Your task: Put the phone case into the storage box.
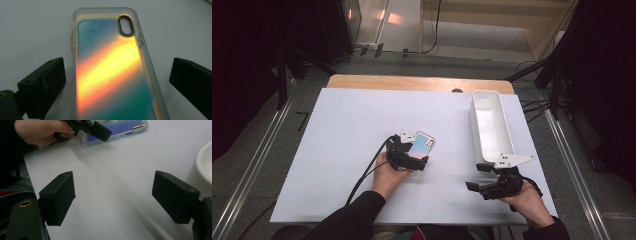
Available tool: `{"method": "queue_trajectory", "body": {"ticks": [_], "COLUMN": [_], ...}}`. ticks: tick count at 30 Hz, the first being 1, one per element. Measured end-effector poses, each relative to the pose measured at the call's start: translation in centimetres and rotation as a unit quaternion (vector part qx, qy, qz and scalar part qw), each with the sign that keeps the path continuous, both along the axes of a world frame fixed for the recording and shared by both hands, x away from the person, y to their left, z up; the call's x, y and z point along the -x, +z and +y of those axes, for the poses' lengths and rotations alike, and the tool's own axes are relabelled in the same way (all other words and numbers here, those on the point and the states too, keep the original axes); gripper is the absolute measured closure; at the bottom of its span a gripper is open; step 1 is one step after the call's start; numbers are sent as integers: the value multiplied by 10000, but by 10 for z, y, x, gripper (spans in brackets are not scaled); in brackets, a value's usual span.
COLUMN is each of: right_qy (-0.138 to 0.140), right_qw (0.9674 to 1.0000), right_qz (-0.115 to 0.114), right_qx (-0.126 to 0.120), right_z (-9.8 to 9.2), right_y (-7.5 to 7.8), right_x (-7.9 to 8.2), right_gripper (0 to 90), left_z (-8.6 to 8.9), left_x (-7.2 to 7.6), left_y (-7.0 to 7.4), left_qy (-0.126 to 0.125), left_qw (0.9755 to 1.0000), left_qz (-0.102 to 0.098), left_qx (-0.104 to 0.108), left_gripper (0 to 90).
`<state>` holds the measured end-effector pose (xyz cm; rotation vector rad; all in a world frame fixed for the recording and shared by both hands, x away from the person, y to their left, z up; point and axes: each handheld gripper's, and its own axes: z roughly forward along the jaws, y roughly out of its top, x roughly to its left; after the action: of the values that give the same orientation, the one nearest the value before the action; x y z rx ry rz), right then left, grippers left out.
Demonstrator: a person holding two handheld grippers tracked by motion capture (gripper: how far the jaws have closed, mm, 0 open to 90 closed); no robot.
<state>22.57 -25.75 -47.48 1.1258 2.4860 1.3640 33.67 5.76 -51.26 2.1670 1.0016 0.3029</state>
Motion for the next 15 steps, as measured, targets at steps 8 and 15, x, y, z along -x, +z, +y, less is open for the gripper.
{"method": "queue_trajectory", "body": {"ticks": [8, 15], "right_qy": [-1, -3], "right_qw": [10000, 10000], "right_qz": [-1, -16], "right_qx": [-2, 21], "right_z": [0, 0], "right_y": [0, 0], "right_x": [0, 0], "right_gripper": [173, 173], "left_z": [-2, -5], "left_x": [2, 5], "left_y": [-1, -2], "left_qy": [19, 97], "left_qw": [9999, 9992], "left_qz": [-96, -219], "left_qx": [-125, -325], "left_gripper": [13, 45]}}
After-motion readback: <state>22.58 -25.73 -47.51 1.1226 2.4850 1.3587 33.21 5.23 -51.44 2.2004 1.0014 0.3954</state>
